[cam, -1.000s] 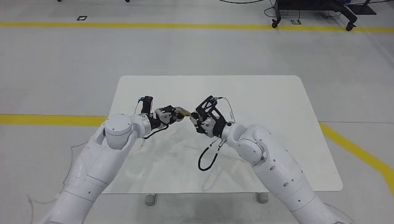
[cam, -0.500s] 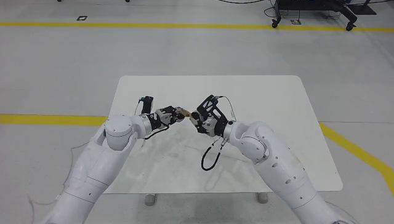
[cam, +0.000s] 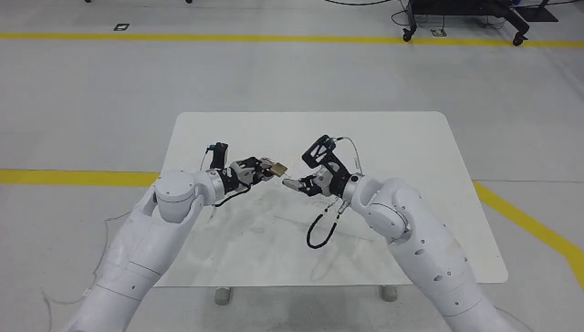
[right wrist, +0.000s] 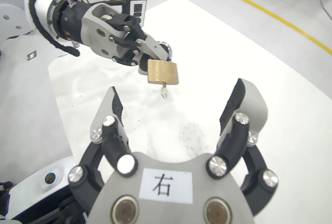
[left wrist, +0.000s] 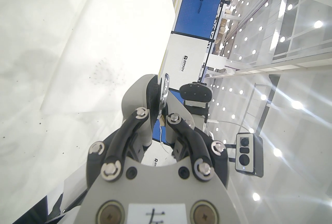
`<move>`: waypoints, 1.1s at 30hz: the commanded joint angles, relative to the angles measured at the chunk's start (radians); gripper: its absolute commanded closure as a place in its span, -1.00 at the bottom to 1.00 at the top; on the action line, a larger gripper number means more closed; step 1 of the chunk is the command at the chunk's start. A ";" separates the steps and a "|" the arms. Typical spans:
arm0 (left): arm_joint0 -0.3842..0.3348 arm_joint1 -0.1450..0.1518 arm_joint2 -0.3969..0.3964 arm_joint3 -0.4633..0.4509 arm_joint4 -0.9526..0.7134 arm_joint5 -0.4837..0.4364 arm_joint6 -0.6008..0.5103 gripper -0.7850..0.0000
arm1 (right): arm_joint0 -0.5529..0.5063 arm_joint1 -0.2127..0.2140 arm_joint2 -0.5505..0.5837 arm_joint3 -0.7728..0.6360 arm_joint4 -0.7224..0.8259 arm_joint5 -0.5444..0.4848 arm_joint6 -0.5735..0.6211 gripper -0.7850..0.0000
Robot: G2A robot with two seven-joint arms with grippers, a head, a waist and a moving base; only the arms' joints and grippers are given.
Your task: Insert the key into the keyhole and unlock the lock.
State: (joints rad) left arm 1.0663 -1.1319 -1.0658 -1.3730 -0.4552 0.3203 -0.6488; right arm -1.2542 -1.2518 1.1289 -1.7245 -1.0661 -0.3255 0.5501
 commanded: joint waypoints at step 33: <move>-0.327 -0.219 0.595 0.187 0.554 0.322 0.039 -1.00 | -0.129 0.028 0.195 -0.153 0.010 0.059 -0.033 -1.00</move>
State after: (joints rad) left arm 0.7375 -1.3515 -0.4547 -1.1752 0.1099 0.6314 -0.6129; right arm -1.3835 -1.2238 1.3242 -1.8777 -1.0565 -0.2666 0.5171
